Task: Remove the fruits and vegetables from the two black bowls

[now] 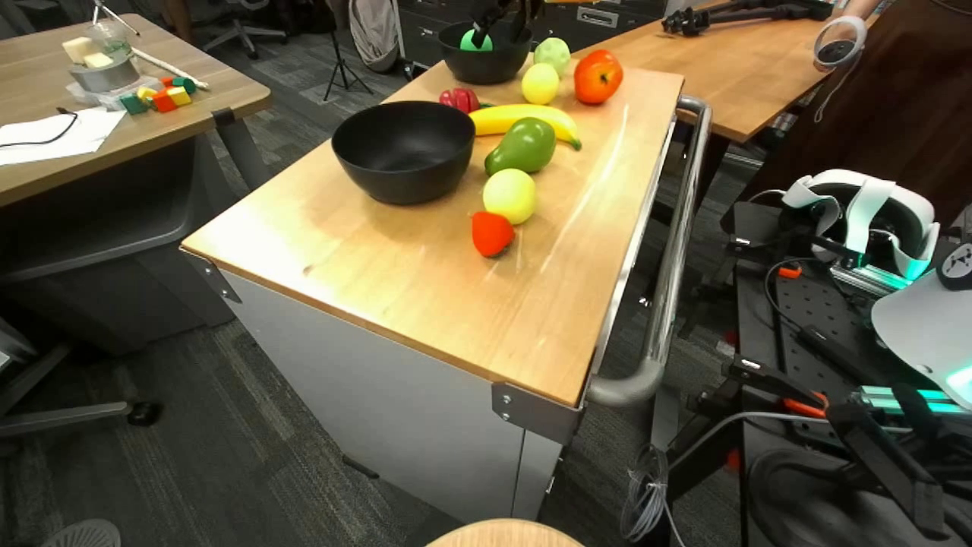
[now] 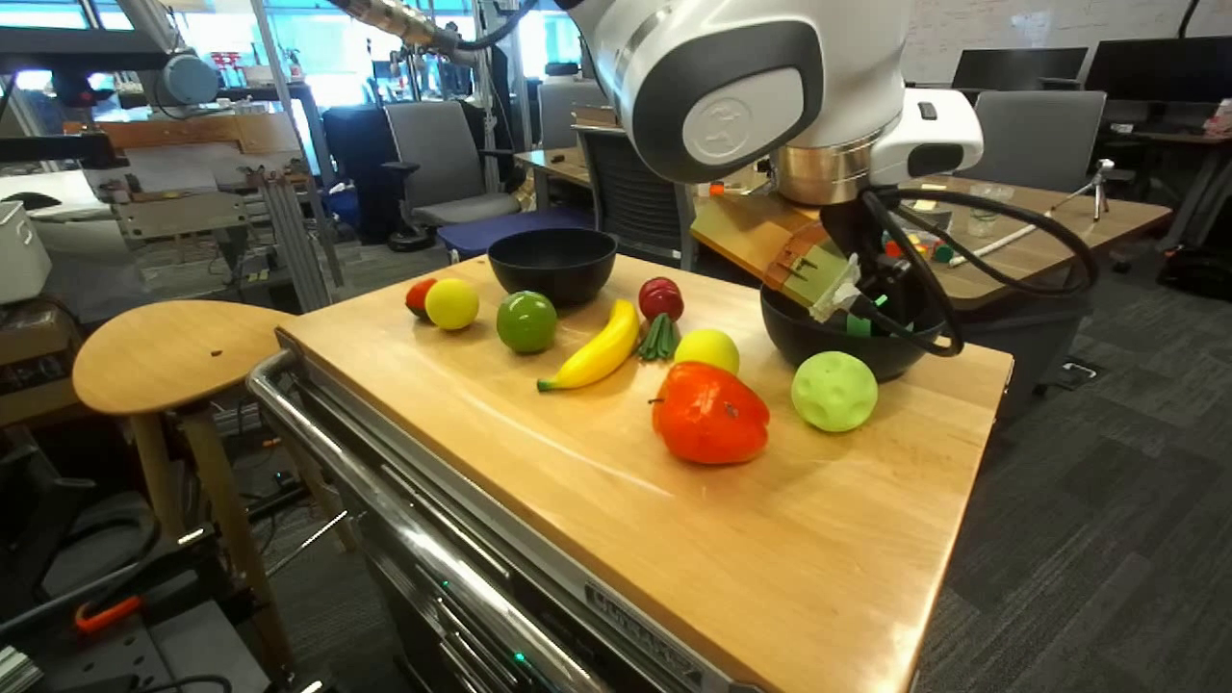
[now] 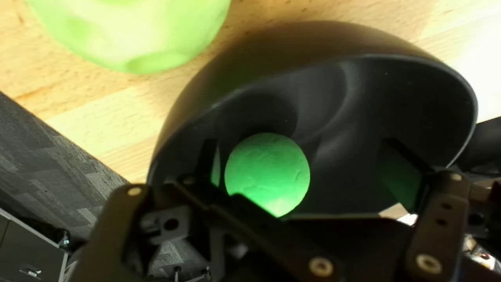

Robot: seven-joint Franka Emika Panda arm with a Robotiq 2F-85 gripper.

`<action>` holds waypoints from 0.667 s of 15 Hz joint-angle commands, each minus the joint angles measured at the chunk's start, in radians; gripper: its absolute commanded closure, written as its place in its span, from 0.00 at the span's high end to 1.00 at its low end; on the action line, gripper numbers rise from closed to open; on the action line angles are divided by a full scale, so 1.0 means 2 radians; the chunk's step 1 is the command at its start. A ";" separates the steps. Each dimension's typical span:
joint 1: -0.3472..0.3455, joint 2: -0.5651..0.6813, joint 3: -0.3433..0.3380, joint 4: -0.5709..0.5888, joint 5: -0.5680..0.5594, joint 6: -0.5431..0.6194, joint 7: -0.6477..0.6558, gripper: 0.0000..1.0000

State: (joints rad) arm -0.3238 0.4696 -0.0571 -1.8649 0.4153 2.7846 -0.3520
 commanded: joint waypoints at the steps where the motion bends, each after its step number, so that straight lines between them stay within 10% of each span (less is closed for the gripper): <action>1: -0.010 0.040 0.015 0.055 -0.013 0.009 0.036 1.00; 7: 0.011 0.092 -0.016 0.111 -0.065 0.012 0.118 1.00; 10: 0.017 0.105 -0.029 0.126 -0.091 0.005 0.149 0.66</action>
State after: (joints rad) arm -0.3136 0.6370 -0.0798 -1.6782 0.2867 2.7952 -0.1296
